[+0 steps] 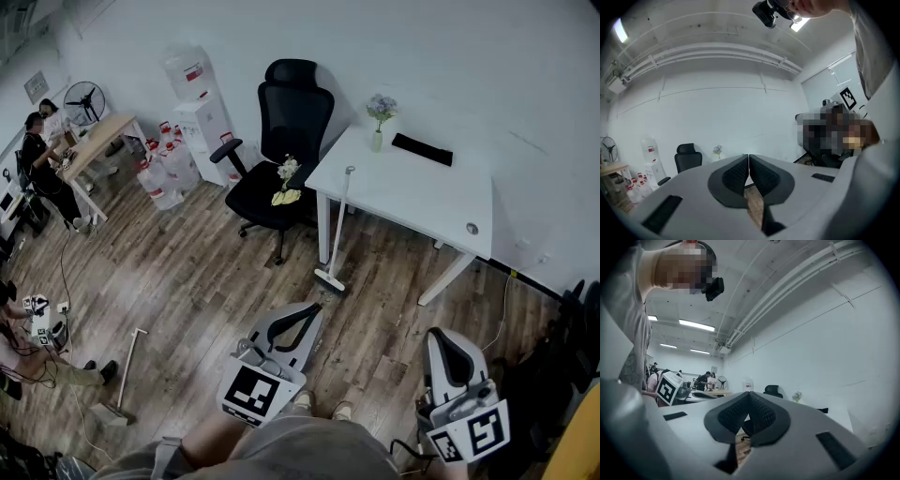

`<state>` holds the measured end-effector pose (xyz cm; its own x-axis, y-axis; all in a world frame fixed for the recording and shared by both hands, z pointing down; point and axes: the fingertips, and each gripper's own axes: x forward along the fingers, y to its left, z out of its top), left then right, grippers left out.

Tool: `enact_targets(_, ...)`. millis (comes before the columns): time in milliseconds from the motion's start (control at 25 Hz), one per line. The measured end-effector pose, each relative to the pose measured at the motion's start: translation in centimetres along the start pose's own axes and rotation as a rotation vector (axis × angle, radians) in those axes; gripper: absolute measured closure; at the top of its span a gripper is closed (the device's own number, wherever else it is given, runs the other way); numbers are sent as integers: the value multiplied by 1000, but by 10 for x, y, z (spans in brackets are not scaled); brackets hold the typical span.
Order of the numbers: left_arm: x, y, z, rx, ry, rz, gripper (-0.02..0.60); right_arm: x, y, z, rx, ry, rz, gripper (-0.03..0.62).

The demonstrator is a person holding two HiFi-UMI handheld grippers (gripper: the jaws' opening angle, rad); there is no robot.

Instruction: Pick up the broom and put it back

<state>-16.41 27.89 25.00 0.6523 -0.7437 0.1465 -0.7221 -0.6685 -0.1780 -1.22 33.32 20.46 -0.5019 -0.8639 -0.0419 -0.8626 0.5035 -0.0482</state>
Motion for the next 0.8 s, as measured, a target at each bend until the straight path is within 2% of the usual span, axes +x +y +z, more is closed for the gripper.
enact_targets(160, 1, -6, 5, 1, 6, 7, 561, -4, -7, -2, 19, 14, -15, 565)
enact_targets(600, 14, -33, 13, 4, 21, 20, 561, -23, -29, -4, 14, 15, 20, 565)
enact_targets(680, 13, -39, 20, -4, 2, 35, 561, -29, -32, -6, 14, 16, 31, 565)
enact_targets(800, 9, -44, 34, -49, -61, 106, 561, -39, -37, -6, 24, 10, 54, 565)
